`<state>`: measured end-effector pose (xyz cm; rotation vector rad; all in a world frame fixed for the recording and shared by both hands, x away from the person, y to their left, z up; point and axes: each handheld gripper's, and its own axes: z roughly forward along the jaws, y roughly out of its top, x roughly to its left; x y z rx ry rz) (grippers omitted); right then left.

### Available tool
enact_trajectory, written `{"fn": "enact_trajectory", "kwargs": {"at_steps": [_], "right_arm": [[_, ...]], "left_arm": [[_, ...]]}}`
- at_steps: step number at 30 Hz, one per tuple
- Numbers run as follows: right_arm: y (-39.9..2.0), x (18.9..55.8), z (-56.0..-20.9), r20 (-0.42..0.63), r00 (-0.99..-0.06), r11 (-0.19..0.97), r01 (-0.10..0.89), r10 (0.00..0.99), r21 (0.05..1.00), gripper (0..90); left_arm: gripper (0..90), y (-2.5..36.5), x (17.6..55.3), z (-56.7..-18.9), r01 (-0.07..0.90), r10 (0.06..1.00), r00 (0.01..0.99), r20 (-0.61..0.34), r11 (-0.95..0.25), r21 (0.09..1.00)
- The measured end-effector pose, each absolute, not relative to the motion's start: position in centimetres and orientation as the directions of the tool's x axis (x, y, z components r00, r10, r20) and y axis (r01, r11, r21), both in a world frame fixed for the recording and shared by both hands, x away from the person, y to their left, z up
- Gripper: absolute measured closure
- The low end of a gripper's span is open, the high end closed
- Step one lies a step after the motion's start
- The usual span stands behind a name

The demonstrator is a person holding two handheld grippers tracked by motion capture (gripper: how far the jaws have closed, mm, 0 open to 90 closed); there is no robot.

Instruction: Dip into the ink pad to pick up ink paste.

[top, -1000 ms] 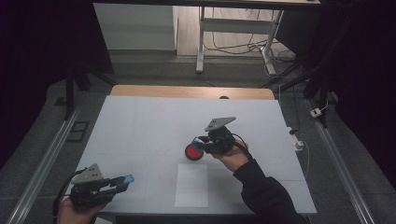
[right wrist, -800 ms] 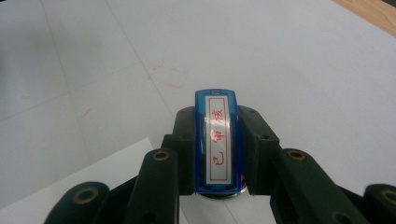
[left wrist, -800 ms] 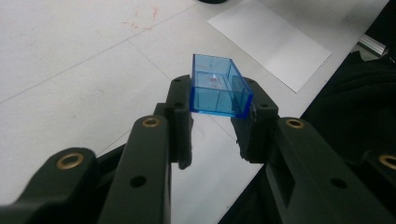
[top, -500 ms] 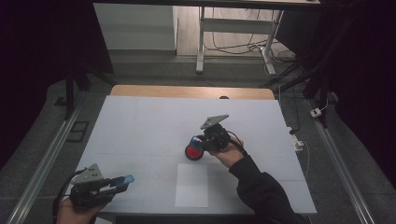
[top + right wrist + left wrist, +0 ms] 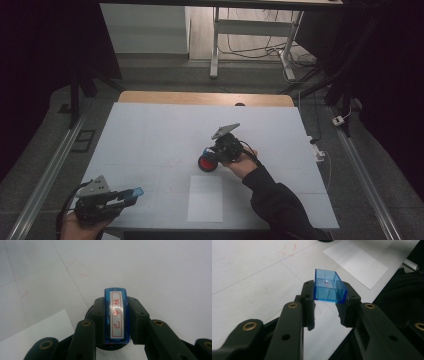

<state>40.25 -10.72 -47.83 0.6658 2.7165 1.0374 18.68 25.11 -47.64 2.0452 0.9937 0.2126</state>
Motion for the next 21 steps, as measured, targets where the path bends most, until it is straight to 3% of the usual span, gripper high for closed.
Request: {"fn": "enact_trajectory", "kwargs": {"at_steps": [21], "right_arm": [[-10.12,40.91,-48.14,0.045,-0.876,0.668,0.399,0.48,0.629,70.3]], "left_arm": [[68.6,25.11,18.69,-47.66,0.577,0.716,0.671,-0.193,-0.34,0.743]]}}
